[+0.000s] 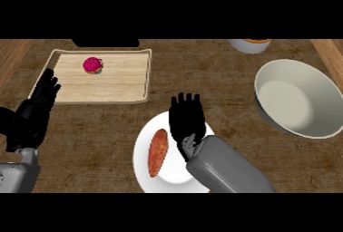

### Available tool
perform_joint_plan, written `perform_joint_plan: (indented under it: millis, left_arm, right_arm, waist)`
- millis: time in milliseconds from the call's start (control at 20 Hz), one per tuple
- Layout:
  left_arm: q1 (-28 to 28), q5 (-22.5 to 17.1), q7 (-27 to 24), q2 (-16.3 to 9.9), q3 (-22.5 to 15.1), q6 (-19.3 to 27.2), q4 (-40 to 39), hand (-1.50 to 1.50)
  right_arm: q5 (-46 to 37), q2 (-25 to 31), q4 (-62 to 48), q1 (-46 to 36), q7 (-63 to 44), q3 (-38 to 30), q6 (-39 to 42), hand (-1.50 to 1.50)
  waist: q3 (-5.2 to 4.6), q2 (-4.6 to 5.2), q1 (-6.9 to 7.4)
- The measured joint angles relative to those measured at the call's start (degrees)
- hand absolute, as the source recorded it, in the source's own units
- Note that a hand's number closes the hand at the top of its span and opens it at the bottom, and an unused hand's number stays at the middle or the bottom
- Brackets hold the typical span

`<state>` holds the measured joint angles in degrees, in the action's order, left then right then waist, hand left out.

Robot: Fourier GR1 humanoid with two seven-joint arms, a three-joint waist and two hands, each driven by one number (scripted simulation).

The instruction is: Pick the croissant from the plate and place it in the bowl

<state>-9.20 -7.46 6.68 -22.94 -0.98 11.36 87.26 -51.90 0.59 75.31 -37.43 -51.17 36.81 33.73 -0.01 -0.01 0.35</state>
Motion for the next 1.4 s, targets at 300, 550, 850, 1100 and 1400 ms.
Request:
perform_joint_plan:
  millis: [300, 550, 850, 1100, 1400]
  left_arm:
    - [0.75, 0.89, -0.88, 0.84, 1.73, -2.04, -0.71, 0.0]
    - [0.48, 1.74, -0.67, 1.64, 2.87, -3.2, -0.48, 0.0]
    - [1.28, 2.94, 0.65, 2.53, 4.07, -4.01, 1.4, 0.0]
    - [0.81, 4.43, 1.67, 4.13, 4.36, -4.09, 1.83, 0.0]
    - [1.05, 5.4, 1.33, 4.94, 5.17, -5.0, 1.93, 0.0]
  right_arm:
    - [-2.59, -0.31, -2.11, 0.84, 1.58, -0.34, -1.73, -1.5]
    - [-2.38, -0.39, -4.17, 2.83, 1.35, 0.88, -3.35, -1.5]
    - [-3.29, -0.29, -7.28, 4.46, 2.33, 1.45, -6.8, -1.5]
    - [-6.16, -0.29, -8.03, 6.03, 3.39, 1.08, -8.59, -1.5]
    - [-3.27, -0.56, -14.48, 4.04, 3.92, 1.12, -12.55, 1.5]
  waist:
    - [0.0, 0.0, -0.04]
    - [0.01, 0.02, -0.03]
    - [0.01, 0.02, 0.02]
    - [0.02, 0.01, -0.1]
    - [0.0, -0.02, 0.19]
